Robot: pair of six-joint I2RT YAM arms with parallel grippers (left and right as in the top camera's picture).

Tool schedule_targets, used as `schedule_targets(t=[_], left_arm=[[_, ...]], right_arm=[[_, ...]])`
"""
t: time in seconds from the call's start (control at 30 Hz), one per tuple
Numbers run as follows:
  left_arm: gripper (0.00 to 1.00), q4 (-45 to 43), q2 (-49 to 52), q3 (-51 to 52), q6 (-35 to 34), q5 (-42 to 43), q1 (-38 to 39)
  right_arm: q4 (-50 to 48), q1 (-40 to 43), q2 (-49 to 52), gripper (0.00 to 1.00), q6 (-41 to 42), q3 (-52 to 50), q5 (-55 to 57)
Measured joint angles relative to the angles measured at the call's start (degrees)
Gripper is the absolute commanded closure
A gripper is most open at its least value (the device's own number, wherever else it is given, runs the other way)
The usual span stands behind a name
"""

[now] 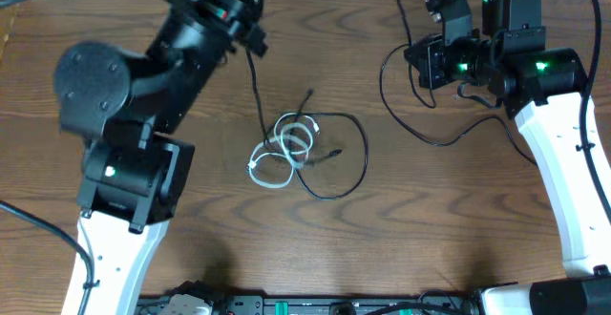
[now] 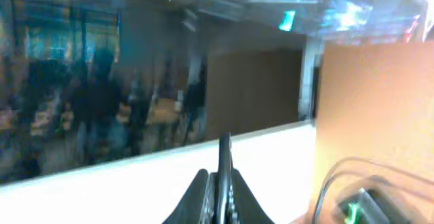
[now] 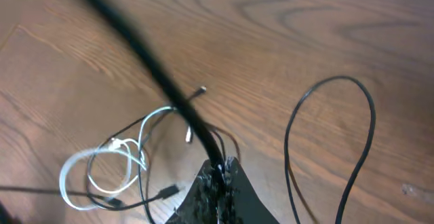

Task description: Untangle cables

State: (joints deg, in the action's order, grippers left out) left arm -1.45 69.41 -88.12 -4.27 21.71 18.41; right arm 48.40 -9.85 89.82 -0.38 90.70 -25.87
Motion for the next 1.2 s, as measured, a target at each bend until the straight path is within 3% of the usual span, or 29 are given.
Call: schedule_targets(t=[0.13,0.33,0.43,0.63,0.83,1.2], left_arm=[[0.93,14.1,1.9,-0.1,9.1,-1.7,0.0],[0.93,18.3,6.4,-0.1,19.9,-10.7,0.0],[0.93,15.3,7.0,0.0,25.1,-19.0,0.0],[0.92,-1.4,7.0,0.2,35.9,-34.2,0.1],[0.93,-10.7,7.0,0.4,41.7,-38.9,0.5],[0.92,-10.7,7.0,0.4,48.8,-41.4,0.5]], right_arm=[[0.3,0.0,0.5,0.99,0.0,0.0,0.4],[0.5,0.0,0.6,0.99,0.0,0.0,1.1],[0.7,0.0,0.6,0.99,0.0,0.0,1.6],[0.3,-0.1,0.6,0.99,0.0,0.0,1.3],[0.2,-0.1,0.6,0.99,0.0,0.2,0.3],[0.2,-0.1,0.6,0.99,0.0,0.2,0.2]])
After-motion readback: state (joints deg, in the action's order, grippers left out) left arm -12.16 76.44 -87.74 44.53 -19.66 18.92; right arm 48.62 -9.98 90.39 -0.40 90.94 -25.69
